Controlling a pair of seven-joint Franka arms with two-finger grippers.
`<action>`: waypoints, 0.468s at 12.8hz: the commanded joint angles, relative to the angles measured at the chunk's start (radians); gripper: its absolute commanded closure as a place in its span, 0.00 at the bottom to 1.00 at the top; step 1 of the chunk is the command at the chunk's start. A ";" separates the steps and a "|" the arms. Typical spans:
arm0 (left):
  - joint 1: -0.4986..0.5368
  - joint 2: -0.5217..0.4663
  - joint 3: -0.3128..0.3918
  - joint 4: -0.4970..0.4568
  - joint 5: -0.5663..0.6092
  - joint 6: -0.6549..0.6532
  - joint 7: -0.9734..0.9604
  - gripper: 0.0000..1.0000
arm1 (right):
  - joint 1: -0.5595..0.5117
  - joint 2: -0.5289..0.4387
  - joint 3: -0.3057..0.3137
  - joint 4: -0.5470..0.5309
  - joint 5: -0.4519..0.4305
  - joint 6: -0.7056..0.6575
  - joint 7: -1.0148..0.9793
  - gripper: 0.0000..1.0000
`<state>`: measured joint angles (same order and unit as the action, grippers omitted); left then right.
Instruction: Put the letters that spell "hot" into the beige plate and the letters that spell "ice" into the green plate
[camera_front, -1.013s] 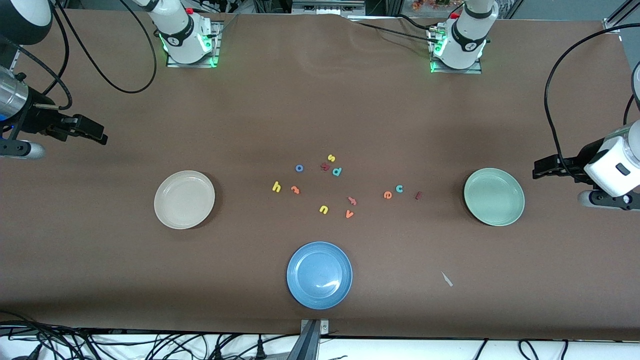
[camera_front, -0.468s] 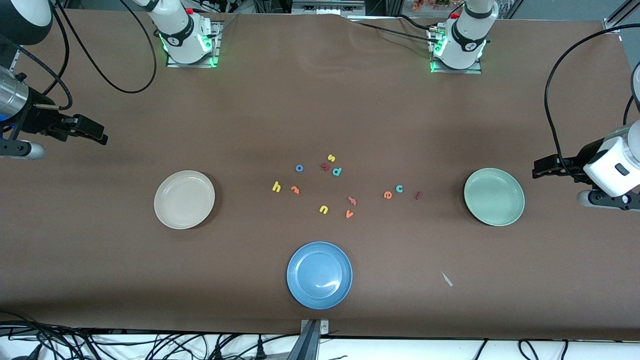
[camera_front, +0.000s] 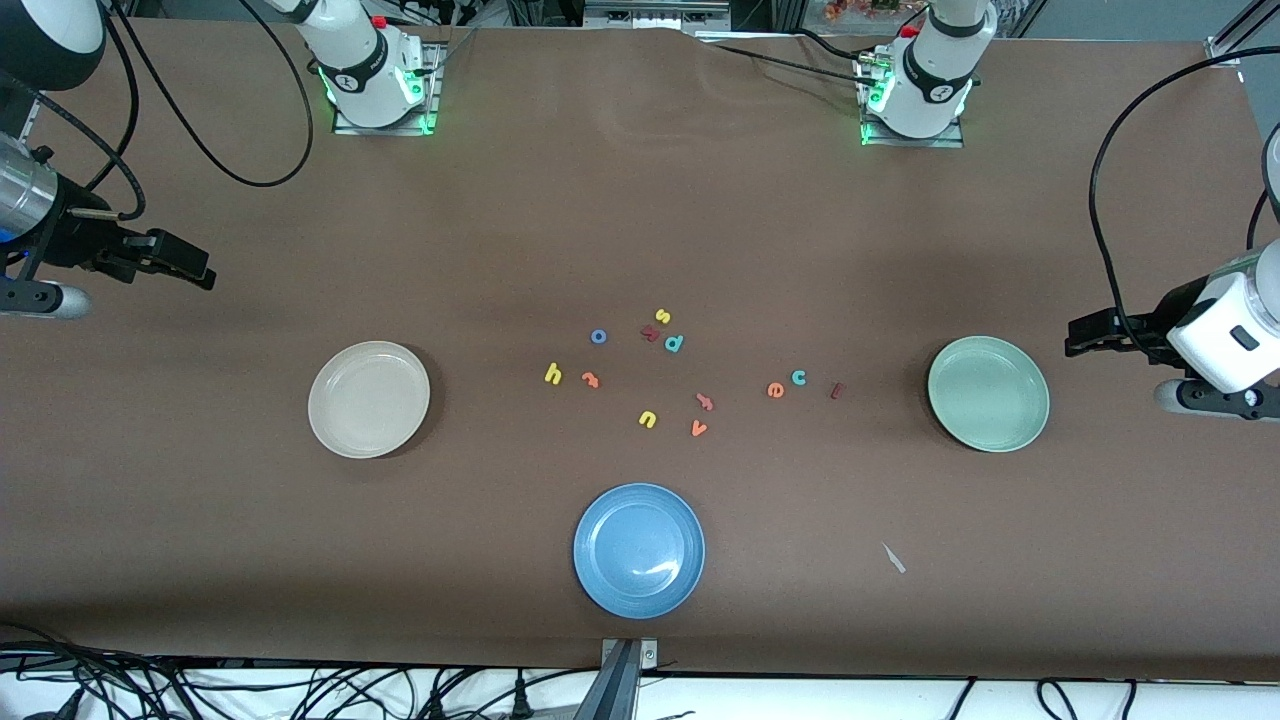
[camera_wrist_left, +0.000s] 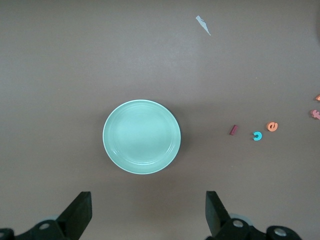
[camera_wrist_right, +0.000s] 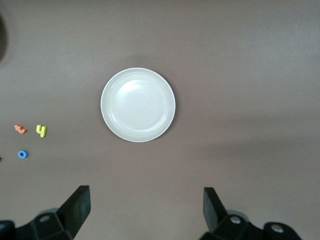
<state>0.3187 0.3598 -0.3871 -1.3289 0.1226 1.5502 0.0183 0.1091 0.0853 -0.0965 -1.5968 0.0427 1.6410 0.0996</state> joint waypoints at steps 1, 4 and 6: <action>0.017 -0.036 0.001 -0.036 -0.004 0.001 0.015 0.00 | 0.006 -0.002 -0.008 0.000 0.006 -0.006 -0.018 0.00; 0.017 -0.036 0.001 -0.035 -0.004 0.001 0.014 0.00 | 0.006 -0.002 -0.008 -0.003 0.006 -0.006 -0.024 0.00; 0.017 -0.038 0.001 -0.036 -0.004 -0.001 0.014 0.00 | 0.006 -0.002 -0.008 -0.003 0.006 -0.006 -0.024 0.00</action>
<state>0.3286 0.3595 -0.3870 -1.3293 0.1226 1.5502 0.0183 0.1091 0.0863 -0.0965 -1.5968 0.0427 1.6403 0.0963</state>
